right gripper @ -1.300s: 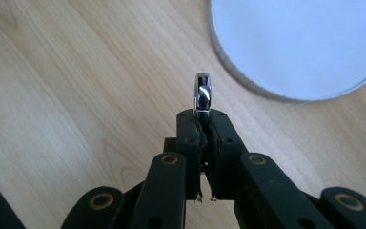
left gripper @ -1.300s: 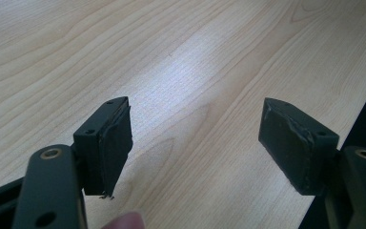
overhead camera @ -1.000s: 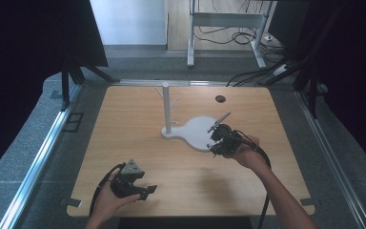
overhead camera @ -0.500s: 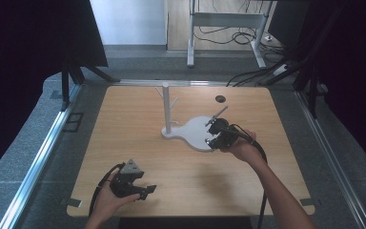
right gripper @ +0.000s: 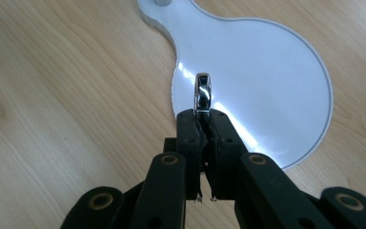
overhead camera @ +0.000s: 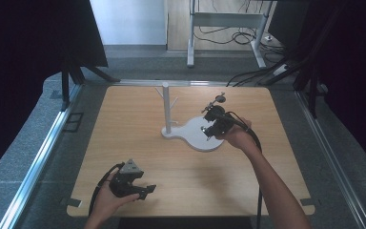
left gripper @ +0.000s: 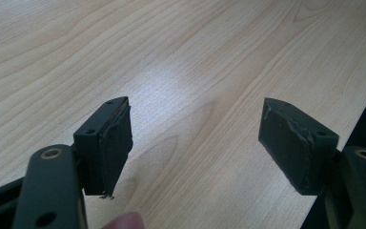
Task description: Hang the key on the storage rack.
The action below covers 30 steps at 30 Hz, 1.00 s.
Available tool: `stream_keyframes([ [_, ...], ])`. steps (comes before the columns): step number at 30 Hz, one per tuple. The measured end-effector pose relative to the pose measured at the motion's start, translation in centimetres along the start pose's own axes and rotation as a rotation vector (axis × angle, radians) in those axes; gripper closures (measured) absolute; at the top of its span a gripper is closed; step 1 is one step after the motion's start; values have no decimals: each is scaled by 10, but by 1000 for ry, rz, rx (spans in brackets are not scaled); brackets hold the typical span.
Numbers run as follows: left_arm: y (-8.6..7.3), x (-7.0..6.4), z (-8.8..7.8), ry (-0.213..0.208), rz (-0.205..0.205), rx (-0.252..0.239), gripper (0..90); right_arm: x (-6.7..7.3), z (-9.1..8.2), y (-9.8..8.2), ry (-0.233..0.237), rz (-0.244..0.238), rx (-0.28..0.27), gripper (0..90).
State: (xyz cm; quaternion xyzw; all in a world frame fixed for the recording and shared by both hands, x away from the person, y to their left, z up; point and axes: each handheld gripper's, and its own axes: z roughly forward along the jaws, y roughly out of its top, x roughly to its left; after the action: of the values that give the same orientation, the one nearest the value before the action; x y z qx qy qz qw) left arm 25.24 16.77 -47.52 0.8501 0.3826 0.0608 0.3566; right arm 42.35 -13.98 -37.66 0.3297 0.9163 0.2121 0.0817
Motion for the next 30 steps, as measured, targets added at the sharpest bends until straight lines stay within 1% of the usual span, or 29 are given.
stream_keyframes([
  [4, 0, 0, 0, 0, 2, 0, 274, -1, 2, 6, -4, 4, 11, 842],
  [7, 0, 0, 0, 0, 2, 0, 274, -2, 6, 9, -2, -2, 25, 842],
  [10, 0, 0, 0, 1, 1, 2, 274, -3, 10, 11, -1, 2, 31, 842],
  [17, 0, 1, 0, 0, 0, 2, 274, -7, 12, 19, 0, 13, 32, 842],
  [20, 0, 1, -1, 0, -1, 0, 274, -8, 13, 22, -6, 19, 22, 842],
  [27, 0, 1, -1, 0, -1, 2, 274, -10, 18, 29, -3, 26, 37, 842],
  [30, -1, 2, -1, -1, -3, 1, 274, -11, 20, 31, -2, 20, 43, 842],
])
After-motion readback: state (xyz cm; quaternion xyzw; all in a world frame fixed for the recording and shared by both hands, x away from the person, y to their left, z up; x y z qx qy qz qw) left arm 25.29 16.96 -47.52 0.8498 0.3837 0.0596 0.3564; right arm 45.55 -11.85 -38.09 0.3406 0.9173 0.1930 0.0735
